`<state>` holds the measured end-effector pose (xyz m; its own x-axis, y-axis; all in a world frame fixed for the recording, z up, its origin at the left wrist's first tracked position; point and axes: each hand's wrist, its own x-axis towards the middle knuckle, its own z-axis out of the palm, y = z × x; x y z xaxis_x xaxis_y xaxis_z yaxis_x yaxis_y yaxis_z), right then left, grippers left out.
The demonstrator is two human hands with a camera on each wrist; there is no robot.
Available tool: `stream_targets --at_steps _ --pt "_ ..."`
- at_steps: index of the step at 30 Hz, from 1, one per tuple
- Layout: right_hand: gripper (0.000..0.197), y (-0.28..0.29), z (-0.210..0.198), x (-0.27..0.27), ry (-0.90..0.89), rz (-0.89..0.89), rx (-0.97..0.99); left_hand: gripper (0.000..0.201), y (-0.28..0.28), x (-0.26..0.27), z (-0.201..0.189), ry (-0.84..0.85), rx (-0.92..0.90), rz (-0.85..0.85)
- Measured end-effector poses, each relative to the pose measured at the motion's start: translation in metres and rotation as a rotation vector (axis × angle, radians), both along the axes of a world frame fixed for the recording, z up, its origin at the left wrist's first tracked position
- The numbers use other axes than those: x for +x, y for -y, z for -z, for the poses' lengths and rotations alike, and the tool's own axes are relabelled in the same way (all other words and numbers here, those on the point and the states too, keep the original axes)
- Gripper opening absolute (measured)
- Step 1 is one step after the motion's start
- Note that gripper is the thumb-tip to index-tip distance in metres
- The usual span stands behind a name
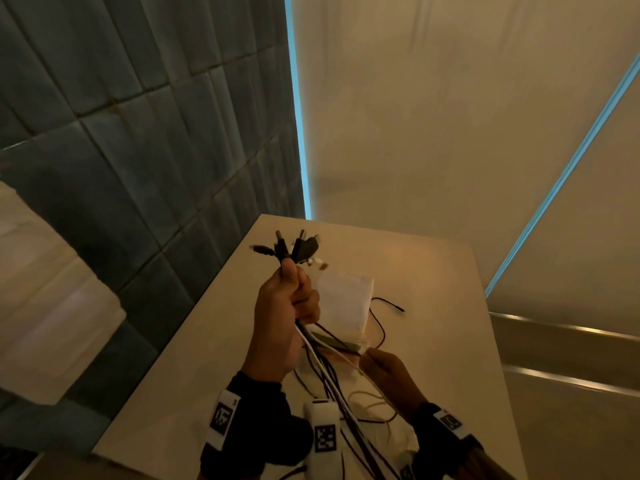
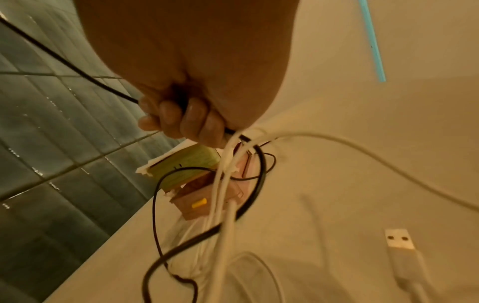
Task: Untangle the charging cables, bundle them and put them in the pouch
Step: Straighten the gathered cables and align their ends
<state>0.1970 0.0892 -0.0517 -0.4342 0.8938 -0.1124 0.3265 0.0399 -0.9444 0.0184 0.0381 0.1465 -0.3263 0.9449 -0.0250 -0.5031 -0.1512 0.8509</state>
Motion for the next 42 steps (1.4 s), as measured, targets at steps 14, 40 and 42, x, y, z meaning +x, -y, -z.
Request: stream_targets --at_steps 14,40,42 --pt "0.018 0.013 -0.159 -0.027 -0.548 -0.091 0.107 0.039 -0.004 0.003 0.010 -0.115 -0.265 0.003" --pt "0.034 0.003 -0.003 -0.011 -0.130 -0.015 -0.027 0.030 0.006 -0.008 0.005 0.135 0.046 0.056" --pt "0.038 0.002 0.012 -0.007 -0.041 0.014 -0.003 0.029 0.009 -0.010 0.006 0.155 0.051 0.045"
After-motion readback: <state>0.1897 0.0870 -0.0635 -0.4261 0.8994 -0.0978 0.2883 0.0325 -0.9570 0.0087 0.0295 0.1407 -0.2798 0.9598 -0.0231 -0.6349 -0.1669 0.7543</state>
